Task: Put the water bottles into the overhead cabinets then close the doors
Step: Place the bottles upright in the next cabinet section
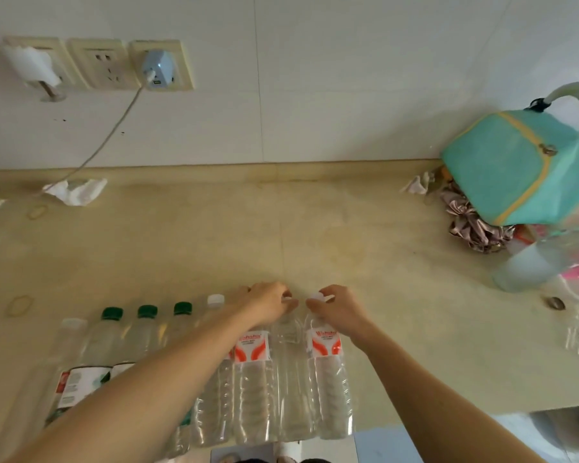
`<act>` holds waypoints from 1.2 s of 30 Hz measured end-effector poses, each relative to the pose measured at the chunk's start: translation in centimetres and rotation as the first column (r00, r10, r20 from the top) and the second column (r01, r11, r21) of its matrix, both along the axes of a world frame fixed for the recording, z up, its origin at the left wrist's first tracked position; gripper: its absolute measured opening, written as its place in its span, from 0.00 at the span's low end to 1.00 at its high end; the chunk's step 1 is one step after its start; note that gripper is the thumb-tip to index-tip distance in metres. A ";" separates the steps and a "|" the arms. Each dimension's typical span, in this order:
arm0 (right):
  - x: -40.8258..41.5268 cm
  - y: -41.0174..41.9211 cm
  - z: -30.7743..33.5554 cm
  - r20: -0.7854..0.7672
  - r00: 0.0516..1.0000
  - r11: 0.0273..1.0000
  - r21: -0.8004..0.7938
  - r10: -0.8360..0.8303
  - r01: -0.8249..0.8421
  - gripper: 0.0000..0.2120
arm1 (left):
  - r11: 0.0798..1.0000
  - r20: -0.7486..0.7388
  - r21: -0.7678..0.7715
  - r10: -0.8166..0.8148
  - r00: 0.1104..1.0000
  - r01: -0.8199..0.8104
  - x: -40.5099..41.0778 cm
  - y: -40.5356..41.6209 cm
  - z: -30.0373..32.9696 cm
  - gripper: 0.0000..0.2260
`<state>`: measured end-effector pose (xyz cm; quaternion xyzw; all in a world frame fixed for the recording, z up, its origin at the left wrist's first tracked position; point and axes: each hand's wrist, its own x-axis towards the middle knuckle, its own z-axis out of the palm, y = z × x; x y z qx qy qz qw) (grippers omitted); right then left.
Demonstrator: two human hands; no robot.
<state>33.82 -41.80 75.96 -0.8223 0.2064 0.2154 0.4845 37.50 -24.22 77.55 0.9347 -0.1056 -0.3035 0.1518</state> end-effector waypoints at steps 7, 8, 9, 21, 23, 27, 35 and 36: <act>1.0 -1.1 1.0 0.018 0.999 0.993 0.115 -0.032 0.029 0.12 | 0.978 -0.110 -0.154 0.122 0.986 -0.138 0.9 -0.2 0.3 0.13; 1.2 -1.3 1.5 0.039 0.998 0.990 0.138 -0.042 0.036 0.12 | 0.966 -0.095 -0.201 0.144 0.985 -0.160 1.1 -0.1 0.8 0.12; 1.5 -1.6 2.2 0.067 0.997 0.987 0.159 -0.050 0.039 0.12 | 0.950 -0.072 -0.259 0.163 0.984 -0.176 1.5 -0.1 1.4 0.11; 4.1 -2.0 11.2 0.619 0.785 0.996 0.066 0.008 -0.062 0.15 | 0.801 0.400 -0.599 0.301 0.866 -0.002 5.3 1.6 11.3 0.10; 4.3 -1.7 11.3 0.649 0.761 0.999 0.033 0.008 -0.038 0.14 | 0.797 0.435 -0.603 0.293 0.851 0.034 5.3 1.6 11.8 0.10; 5.0 -1.3 10.9 0.664 0.748 1.000 0.001 0.003 -0.004 0.13 | 0.799 0.454 -0.598 0.280 0.846 0.057 5.1 1.9 11.6 0.11; 5.9 -1.7 10.0 0.681 0.731 0.997 -0.074 0.044 0.009 0.13 | 0.809 0.402 -0.586 0.249 0.881 0.039 4.7 2.8 10.1 0.11; 6.0 -1.6 9.9 0.681 0.730 0.996 -0.089 0.058 0.004 0.14 | 0.810 0.399 -0.585 0.238 0.886 0.046 4.6 2.6 10.0 0.12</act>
